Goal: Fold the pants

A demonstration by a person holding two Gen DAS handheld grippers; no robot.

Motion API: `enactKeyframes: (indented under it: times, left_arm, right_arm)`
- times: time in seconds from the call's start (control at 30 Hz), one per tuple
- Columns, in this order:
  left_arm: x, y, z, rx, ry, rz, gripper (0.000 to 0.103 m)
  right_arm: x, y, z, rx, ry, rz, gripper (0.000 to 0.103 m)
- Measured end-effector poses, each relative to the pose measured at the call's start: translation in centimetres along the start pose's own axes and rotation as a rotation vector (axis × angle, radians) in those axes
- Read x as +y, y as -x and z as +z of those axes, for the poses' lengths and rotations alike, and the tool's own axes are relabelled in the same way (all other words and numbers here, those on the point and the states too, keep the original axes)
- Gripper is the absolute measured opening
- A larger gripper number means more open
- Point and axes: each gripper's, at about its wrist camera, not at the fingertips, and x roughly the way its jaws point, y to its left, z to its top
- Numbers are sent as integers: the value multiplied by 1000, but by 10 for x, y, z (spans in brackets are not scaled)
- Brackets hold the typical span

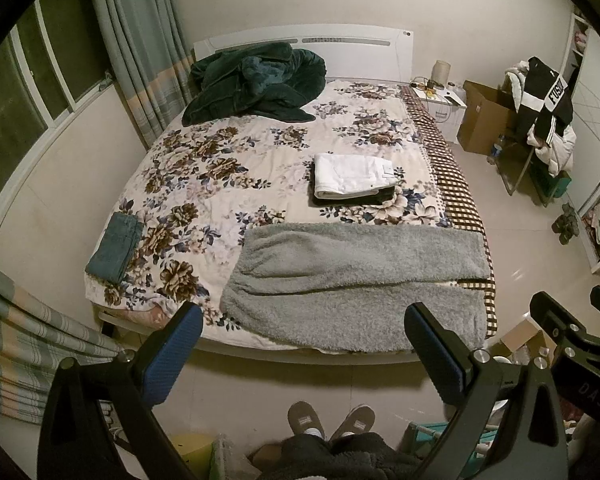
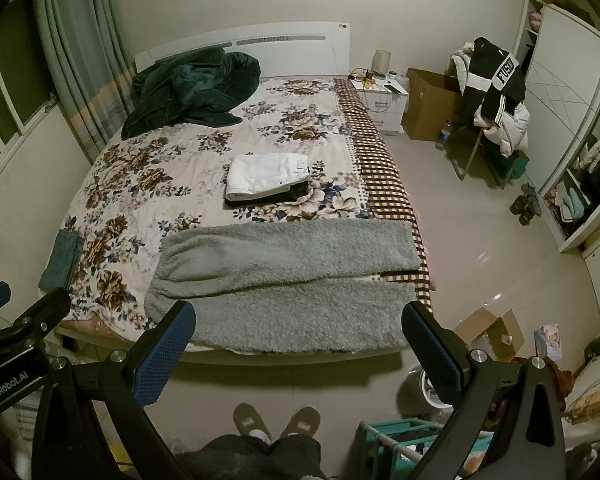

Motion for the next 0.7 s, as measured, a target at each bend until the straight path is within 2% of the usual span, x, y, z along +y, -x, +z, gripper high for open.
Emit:
enactKeyframes:
  times: [0.7]
  left_arm:
    - [1,5,3,-1,1,2,103]
  right_arm:
    - [0,0,0,4,-1,5,103]
